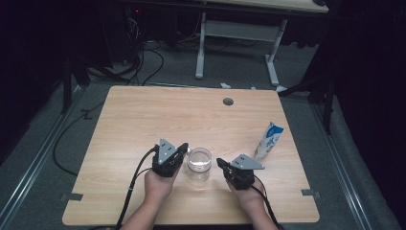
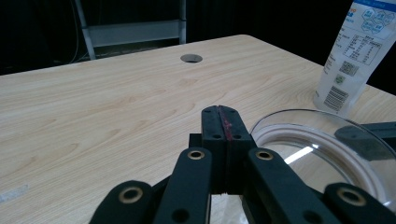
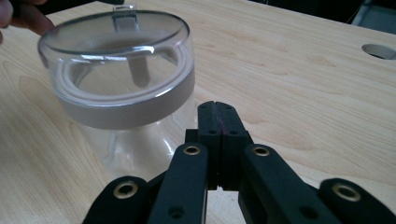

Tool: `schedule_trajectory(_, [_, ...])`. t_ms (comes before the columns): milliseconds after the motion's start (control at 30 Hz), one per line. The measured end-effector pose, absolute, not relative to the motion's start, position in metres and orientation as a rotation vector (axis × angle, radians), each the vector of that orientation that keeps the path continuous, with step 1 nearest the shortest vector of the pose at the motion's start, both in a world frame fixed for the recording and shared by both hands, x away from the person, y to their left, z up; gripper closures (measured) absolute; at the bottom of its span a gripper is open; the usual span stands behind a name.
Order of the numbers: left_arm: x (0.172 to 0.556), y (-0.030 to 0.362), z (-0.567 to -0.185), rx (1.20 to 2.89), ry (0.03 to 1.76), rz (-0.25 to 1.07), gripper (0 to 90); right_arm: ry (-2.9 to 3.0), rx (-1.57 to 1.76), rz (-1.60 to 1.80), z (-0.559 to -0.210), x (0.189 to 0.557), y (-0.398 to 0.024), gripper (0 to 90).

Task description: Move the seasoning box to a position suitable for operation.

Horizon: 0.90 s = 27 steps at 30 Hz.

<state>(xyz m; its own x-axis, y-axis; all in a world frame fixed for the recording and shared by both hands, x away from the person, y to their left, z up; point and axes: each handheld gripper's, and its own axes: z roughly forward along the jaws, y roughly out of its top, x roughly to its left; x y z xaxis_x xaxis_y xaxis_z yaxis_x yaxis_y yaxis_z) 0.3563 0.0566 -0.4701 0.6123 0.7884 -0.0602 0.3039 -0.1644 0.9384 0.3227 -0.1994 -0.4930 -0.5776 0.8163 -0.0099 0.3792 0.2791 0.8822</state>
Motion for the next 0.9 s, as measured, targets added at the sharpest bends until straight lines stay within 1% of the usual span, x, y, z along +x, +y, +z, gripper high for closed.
schedule_trajectory(300, [0.3558, 0.0564, -0.4709, 1.732, 0.901, 0.562, 90.0, 2.074, 1.034, 1.270, -0.4837, 0.3177, -0.1979, 89.8])
schedule_trajectory(900, [0.3557, 0.0564, -0.4718, 1.728, 0.896, 0.557, 90.0, 2.085, 1.028, 1.281, -0.4830, 0.3181, -0.1991, 89.8])
